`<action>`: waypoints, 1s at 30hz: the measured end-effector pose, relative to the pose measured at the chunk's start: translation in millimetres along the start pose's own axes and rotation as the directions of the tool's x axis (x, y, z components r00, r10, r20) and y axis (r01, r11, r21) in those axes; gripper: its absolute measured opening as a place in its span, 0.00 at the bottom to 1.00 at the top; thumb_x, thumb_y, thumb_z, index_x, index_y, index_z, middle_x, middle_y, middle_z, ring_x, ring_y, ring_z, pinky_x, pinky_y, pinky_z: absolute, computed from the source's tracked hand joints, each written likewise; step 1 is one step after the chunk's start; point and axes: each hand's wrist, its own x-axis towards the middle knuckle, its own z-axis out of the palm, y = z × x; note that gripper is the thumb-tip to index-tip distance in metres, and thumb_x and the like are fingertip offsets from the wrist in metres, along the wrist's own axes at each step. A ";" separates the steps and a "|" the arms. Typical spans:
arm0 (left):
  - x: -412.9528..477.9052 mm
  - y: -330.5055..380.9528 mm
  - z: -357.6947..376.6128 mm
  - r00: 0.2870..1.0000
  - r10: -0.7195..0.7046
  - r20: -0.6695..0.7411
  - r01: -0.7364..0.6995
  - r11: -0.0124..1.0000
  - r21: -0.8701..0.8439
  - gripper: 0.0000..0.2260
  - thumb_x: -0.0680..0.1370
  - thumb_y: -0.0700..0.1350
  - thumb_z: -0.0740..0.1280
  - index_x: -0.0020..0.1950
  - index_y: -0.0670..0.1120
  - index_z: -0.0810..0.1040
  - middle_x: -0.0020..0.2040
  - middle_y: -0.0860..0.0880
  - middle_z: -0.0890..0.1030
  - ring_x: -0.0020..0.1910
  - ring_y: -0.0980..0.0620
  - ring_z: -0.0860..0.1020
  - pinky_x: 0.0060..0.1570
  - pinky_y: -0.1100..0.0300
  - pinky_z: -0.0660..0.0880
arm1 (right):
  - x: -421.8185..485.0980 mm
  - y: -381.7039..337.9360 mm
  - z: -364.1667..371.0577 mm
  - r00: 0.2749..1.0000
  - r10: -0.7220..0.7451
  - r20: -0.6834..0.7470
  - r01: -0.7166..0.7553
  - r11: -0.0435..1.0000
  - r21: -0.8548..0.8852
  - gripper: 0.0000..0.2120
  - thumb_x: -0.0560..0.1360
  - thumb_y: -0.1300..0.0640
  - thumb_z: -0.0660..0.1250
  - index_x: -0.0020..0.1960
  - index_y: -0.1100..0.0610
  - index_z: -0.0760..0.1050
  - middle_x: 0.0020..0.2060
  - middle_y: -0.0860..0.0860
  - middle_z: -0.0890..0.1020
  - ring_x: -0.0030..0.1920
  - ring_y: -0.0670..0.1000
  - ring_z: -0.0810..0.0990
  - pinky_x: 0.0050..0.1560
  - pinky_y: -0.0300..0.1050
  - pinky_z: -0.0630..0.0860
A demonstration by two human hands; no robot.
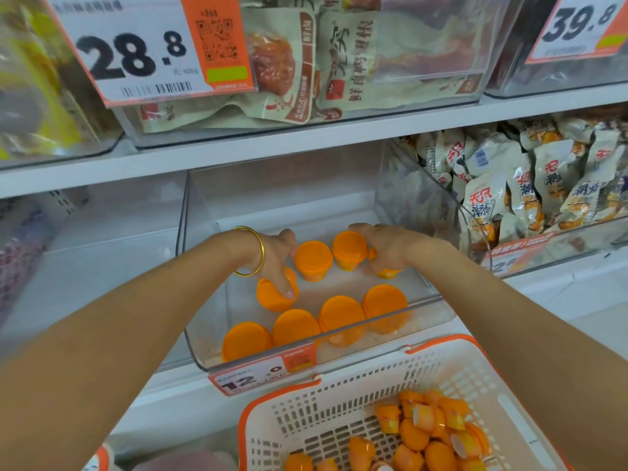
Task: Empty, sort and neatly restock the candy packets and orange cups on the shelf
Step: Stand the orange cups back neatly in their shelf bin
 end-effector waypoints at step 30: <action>-14.7 2.7 12.3 0.997 -0.038 0.069 0.014 0.949 0.316 0.22 0.82 0.53 0.54 0.75 0.49 0.56 0.68 0.43 0.70 0.62 0.43 0.72 0.61 0.49 0.71 | -9.3 -24.1 3.8 0.960 -0.246 0.133 0.196 0.931 0.308 0.23 0.82 0.58 0.56 0.76 0.53 0.57 0.75 0.50 0.61 0.73 0.51 0.62 0.68 0.41 0.60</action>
